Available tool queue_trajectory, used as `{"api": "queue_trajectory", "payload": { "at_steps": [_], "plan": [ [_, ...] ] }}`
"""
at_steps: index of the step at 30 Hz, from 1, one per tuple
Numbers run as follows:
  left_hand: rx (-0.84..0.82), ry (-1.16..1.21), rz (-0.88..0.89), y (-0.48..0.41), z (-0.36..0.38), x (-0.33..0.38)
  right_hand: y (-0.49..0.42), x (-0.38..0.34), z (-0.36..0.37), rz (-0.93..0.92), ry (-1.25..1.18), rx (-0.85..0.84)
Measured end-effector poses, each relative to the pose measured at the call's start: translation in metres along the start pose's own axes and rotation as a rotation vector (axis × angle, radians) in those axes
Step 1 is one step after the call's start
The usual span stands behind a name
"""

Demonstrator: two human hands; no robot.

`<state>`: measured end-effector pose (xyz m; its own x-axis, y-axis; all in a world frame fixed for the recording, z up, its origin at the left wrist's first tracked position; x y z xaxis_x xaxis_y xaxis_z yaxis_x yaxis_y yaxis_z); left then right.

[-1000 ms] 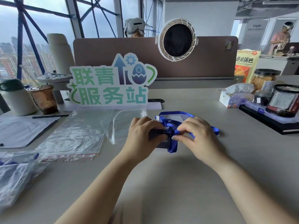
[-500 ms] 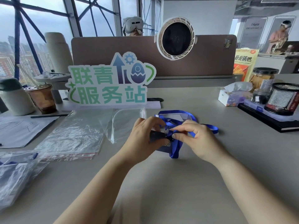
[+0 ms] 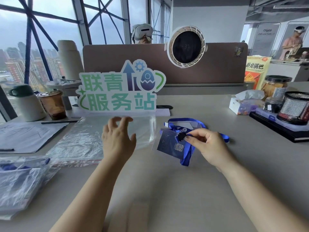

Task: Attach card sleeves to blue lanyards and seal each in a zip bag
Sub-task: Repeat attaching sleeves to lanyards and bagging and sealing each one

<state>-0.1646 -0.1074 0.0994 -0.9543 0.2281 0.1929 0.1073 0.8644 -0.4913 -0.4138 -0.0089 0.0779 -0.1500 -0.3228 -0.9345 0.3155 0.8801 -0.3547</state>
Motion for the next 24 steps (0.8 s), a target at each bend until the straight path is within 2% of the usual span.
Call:
{"api": "queue_trajectory", "payload": {
  "at_steps": [2,4,8,10,14,18,24],
  "plan": [
    [-0.074,0.027,0.044,0.004,0.012,0.004,-0.001,-0.001,0.005,0.015,-0.016,0.006],
    [-0.069,0.048,0.062,0.005,0.013,0.007,-0.003,-0.007,0.010,0.014,-0.004,0.006],
    [-0.113,-0.093,-0.023,0.001,0.016,-0.008,-0.013,-0.013,0.025,0.051,0.020,-0.023],
    [-0.158,-0.073,-0.015,0.001,0.025,-0.014,-0.020,-0.012,0.031,0.081,0.021,-0.012],
    [-0.103,0.138,0.119,0.006,0.022,0.001,-0.026,0.002,0.041,0.150,-0.087,0.069],
    [-0.052,0.179,0.306,0.015,0.008,0.025,-0.025,0.021,0.038,0.212,-0.084,0.150],
    [-0.136,0.252,0.461,0.030,0.011,0.058,-0.024,0.030,0.030,0.237,-0.034,0.212]
  ]
}}
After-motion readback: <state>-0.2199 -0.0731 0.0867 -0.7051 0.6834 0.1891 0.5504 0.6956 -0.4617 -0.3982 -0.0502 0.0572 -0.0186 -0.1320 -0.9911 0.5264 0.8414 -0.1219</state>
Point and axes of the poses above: each hand's wrist, its own y-axis away from the middle knuckle, its own z-axis out of the palm, x = y × z, the point moved 10 cm from there along -y, towards the middle knuckle, and after that the axes turned 15 degrees about -y, right-handed, at the moved point
